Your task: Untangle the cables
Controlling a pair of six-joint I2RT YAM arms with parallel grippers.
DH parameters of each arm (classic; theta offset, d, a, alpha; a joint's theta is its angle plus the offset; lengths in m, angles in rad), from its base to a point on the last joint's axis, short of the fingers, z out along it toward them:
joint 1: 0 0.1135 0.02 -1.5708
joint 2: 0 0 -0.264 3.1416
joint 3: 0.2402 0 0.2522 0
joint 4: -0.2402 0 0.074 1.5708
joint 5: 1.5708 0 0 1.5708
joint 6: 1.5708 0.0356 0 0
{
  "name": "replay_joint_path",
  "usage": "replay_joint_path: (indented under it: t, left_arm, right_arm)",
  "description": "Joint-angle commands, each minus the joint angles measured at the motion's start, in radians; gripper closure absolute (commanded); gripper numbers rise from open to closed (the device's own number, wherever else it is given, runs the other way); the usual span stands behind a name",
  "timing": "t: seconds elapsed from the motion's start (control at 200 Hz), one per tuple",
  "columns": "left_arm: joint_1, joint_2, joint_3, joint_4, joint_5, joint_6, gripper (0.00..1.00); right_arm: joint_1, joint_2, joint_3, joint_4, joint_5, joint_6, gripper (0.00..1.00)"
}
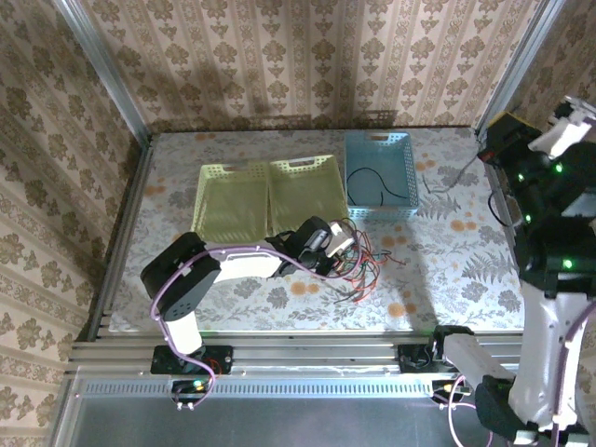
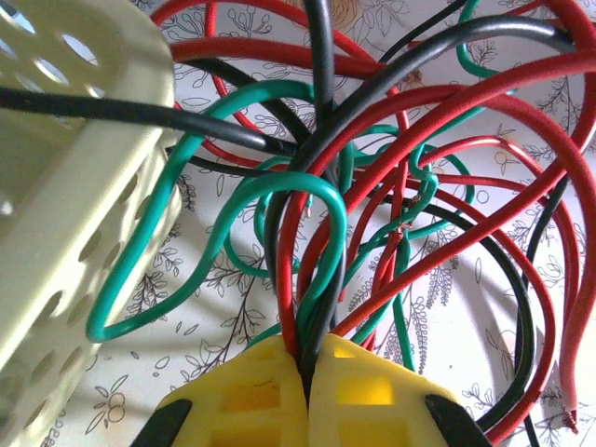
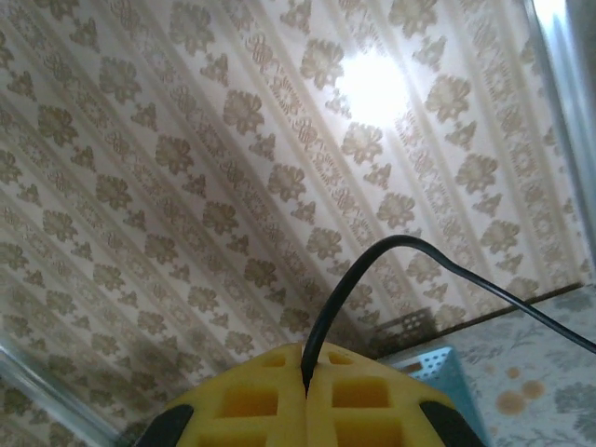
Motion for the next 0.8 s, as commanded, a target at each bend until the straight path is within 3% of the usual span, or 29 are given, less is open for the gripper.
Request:
replay_joint_path:
  t: [0.0,0.125,0.355,0.6,0.795]
  left_arm:
    - [-0.009,-0.048,-0.028,0.028,-0.012,0.020,1.00]
    - [-0.015,-0.073,-0.041,0.046,-0.019,0.019,1.00]
    - [-0.016,-0.085,-0.044,0.050,-0.018,0.016,1.00]
    - [-0.012,-0.094,-0.053,0.053,-0.021,0.014,1.00]
    - [-0.011,-0.096,-0.057,0.055,-0.018,0.010,1.00]
  right_arm:
    - [0.096,0.103,0.063,0.002,0.066,-0.021,1.00]
    - [0.239,0.248,0.179,-0.052,0.255,-0.118,1.00]
    - [0.267,0.506,0.325,-0.083,0.437,-0.181,1.00]
    - [0.270,0.634,0.369,-0.105,0.455,-0.187,1.00]
    - [0.280,0.654,0.195,-0.076,0.450,-0.177,1.00]
